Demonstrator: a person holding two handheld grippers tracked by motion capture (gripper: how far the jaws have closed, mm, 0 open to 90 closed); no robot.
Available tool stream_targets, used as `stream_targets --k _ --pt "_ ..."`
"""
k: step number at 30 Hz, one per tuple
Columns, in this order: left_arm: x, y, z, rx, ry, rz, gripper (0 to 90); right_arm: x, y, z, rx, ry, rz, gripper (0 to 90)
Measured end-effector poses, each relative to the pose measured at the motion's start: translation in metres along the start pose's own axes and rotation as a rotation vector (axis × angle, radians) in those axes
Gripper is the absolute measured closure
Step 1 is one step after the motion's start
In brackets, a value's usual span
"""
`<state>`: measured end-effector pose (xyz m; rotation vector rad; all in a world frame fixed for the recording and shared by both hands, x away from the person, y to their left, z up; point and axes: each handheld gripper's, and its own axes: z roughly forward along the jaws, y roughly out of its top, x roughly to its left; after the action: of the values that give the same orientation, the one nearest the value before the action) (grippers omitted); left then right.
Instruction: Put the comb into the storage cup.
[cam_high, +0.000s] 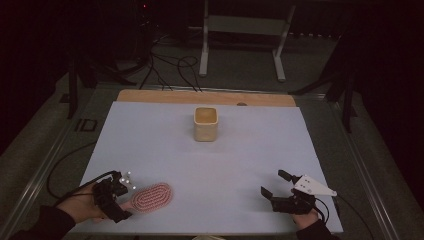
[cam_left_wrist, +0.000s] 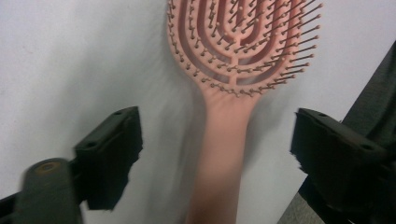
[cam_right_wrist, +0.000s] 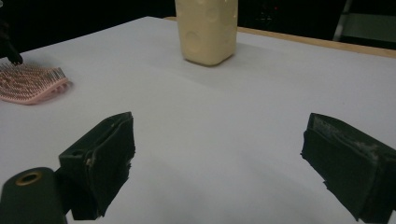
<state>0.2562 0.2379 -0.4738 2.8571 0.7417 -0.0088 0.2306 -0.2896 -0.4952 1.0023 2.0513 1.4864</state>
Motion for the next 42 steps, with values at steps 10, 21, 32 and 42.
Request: stream_targets --k 10,21,32,42 --pt "0.000 0.002 0.003 0.024 -0.005 0.013 41.6 0.000 0.000 0.000 -0.004 0.001 -0.003 9.1" --pt "0.002 0.005 0.008 0.052 -0.028 0.035 61.2 0.000 0.000 -0.001 -0.004 0.003 -0.003 9.2" --pt "0.000 0.010 0.011 0.094 -0.036 0.036 68.2 0.000 0.000 -0.001 -0.003 0.002 -0.004 9.1" --pt "-0.004 0.016 0.012 0.138 -0.007 0.043 70.5 0.000 0.000 -0.001 -0.003 0.003 -0.001 9.1"
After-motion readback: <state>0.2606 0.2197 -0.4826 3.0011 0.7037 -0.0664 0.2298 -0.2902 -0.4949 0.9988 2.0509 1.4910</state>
